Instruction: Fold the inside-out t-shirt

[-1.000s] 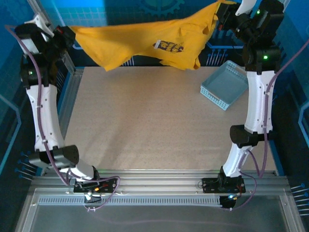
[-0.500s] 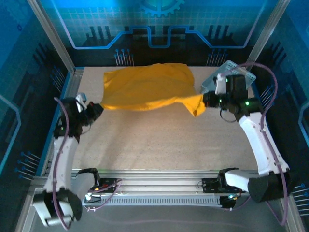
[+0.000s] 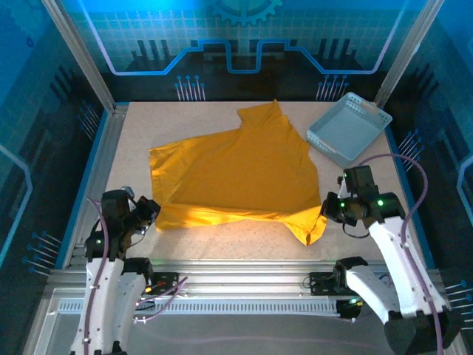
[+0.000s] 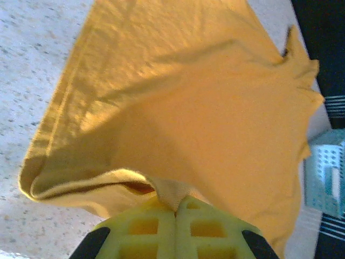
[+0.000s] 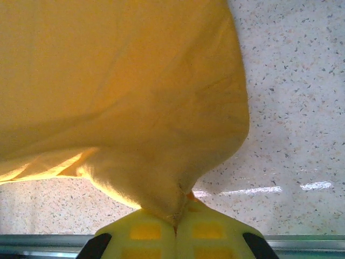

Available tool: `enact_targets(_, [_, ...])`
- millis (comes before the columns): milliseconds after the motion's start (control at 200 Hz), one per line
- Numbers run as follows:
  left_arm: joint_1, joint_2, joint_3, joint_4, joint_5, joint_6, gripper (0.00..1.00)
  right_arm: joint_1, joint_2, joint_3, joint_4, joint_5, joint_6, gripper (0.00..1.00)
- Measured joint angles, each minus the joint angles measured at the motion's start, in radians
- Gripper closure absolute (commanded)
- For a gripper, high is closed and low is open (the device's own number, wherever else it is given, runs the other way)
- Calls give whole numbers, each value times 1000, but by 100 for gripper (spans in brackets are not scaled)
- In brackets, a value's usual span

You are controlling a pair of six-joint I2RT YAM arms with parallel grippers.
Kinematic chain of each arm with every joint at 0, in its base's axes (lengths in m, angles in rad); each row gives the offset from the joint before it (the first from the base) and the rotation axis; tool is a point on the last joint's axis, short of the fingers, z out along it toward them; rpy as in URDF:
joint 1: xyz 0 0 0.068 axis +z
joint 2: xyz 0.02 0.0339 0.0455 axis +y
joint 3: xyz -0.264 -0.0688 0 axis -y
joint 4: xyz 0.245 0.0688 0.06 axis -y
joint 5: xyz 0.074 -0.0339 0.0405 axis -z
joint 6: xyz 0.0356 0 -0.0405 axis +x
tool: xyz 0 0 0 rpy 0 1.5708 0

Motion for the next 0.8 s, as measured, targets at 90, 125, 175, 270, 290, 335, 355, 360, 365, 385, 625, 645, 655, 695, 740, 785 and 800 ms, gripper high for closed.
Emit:
enact_targets(90, [-1, 93, 0, 27, -57, -15, 94, 18, 144, 84, 31, 27, -12, 100])
enact_targets(125, [-1, 132, 0, 39, -80, -19, 96, 29, 201, 122, 54, 40, -19, 100])
enact_targets(175, [-1, 185, 0, 64, -110, -20, 98, 39, 274, 175, 81, 57, -32, 100])
enact_targets(270, [-1, 300, 2, 140, -161, -18, 100, 47, 416, 279, 139, 91, -61, 100])
enact_targets(290, [-1, 317, 4, 148, -166, -18, 100, 47, 427, 288, 143, 96, -64, 100])
enact_targets(335, [-1, 377, 15, 179, -182, -14, 100, 50, 501, 341, 167, 117, -80, 100])
enact_targets(355, [-1, 407, 25, 193, -188, -14, 100, 52, 534, 364, 173, 123, -88, 100])
enact_targets(360, [-1, 415, 27, 197, -190, -13, 100, 52, 542, 369, 175, 124, -90, 100])
enact_targets(365, [-1, 430, 32, 204, -192, -12, 100, 53, 550, 375, 176, 125, -93, 100])
enact_targets(385, [-1, 448, 38, 211, -196, -11, 100, 53, 571, 394, 180, 130, -96, 100])
enact_targets(625, [-1, 712, 162, 333, -227, 33, 98, 68, 896, 656, 218, 179, -171, 100])
enact_targets(645, [-1, 740, 178, 343, -228, 37, 96, 70, 923, 679, 216, 186, -178, 100])
enact_targets(655, [-1, 751, 184, 347, -228, 39, 94, 70, 933, 689, 215, 189, -179, 100])
enact_targets(695, [-1, 793, 207, 356, -228, 47, 86, 74, 969, 722, 210, 197, -189, 97])
enact_targets(740, [-1, 835, 230, 361, -227, 61, 80, 79, 1011, 764, 203, 205, -200, 86])
enact_targets(785, [-1, 886, 261, 365, -230, 73, 71, 85, 1049, 803, 205, 215, -214, 70])
enact_targets(800, [-1, 898, 269, 368, -232, 77, 67, 88, 1061, 811, 208, 217, -216, 64])
